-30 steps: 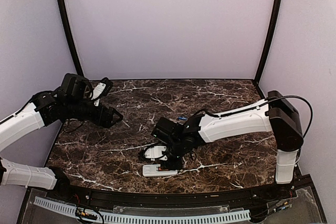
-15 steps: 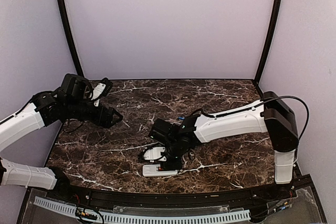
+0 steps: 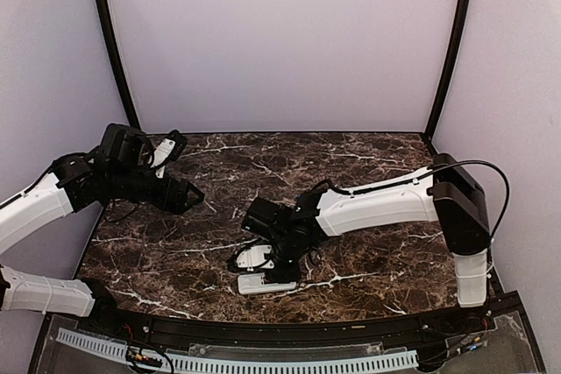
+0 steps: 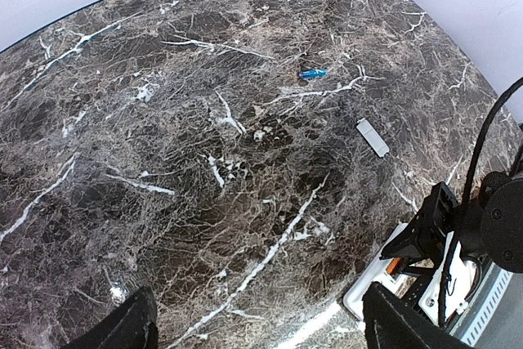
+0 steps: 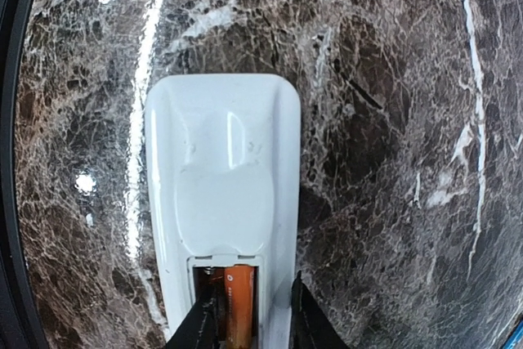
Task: Load the batteries into the remote control
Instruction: Load the battery into the battery compartment, then pick up the battery at the center of the board, then pass from the right arm to the left, then pass from the left arm to the right, then move the remote control without the battery cover to the center of the board.
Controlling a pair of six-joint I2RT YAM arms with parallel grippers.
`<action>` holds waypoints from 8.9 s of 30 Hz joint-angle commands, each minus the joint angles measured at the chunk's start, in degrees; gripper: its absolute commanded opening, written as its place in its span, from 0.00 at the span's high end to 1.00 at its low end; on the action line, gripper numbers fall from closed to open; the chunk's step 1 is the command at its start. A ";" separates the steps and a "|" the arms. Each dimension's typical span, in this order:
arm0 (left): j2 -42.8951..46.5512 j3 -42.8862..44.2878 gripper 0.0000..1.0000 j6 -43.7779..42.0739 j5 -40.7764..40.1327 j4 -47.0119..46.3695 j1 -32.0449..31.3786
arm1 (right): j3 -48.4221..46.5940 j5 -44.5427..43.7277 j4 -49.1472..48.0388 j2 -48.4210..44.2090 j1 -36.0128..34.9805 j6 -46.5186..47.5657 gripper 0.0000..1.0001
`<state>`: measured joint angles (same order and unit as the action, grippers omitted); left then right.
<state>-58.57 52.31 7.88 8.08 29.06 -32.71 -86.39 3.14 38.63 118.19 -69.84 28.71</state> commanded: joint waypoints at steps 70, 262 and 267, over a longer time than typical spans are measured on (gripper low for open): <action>-0.26 0.95 0.14 -1.94 -0.50 1.13 0.78 | -12.99 2.37 -5.94 14.43 30.25 -7.70 0.81; 6.37 -1.91 0.30 -21.58 -6.91 -11.31 -14.44 | -15.00 18.45 -12.29 -13.78 14.40 -59.22 1.00; 6.28 -6.82 0.35 -22.63 -4.02 -12.62 -14.69 | -2.45 14.86 -13.41 -18.79 15.52 -62.28 1.00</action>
<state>-52.53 49.60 -14.35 1.23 16.49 -46.92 -96.44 21.41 28.10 103.50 -55.22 -30.11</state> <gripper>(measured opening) 0.661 0.064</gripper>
